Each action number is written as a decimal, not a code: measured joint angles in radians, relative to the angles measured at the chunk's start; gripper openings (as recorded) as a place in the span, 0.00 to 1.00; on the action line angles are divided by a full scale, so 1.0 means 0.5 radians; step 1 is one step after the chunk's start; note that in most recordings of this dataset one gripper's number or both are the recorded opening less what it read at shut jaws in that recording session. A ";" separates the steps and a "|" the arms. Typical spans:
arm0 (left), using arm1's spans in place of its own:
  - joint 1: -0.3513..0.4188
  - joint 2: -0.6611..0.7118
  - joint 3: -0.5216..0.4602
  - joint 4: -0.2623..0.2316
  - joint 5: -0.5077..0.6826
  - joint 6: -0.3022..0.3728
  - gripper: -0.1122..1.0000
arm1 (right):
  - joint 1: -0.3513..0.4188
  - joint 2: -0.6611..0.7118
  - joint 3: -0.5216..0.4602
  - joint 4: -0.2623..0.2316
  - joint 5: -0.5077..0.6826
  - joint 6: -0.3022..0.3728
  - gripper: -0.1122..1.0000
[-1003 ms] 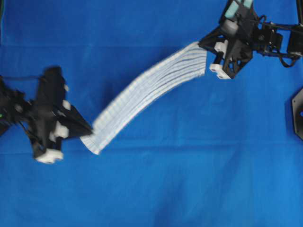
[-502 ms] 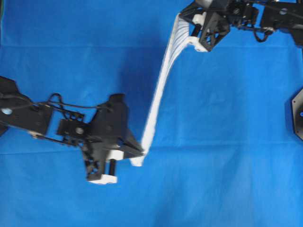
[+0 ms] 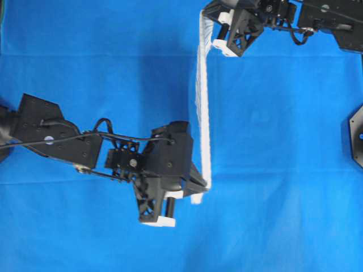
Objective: Fold the blue towel.
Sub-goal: 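Lay the vertical strip flat on the table with both grippers, then open both grippers and pull them back to the sides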
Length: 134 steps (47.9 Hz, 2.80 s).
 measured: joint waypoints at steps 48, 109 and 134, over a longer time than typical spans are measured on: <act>0.064 0.635 -0.482 -0.006 -0.221 0.187 0.11 | -0.110 -0.206 0.402 -0.003 -0.104 0.021 0.15; -0.003 0.252 0.313 -0.015 -0.463 -0.117 0.52 | -0.012 0.390 -0.034 -0.003 -0.202 0.006 0.64; 0.080 -0.430 0.620 -0.015 -0.028 -0.086 0.72 | 0.150 -0.178 0.322 0.000 -0.150 0.046 0.60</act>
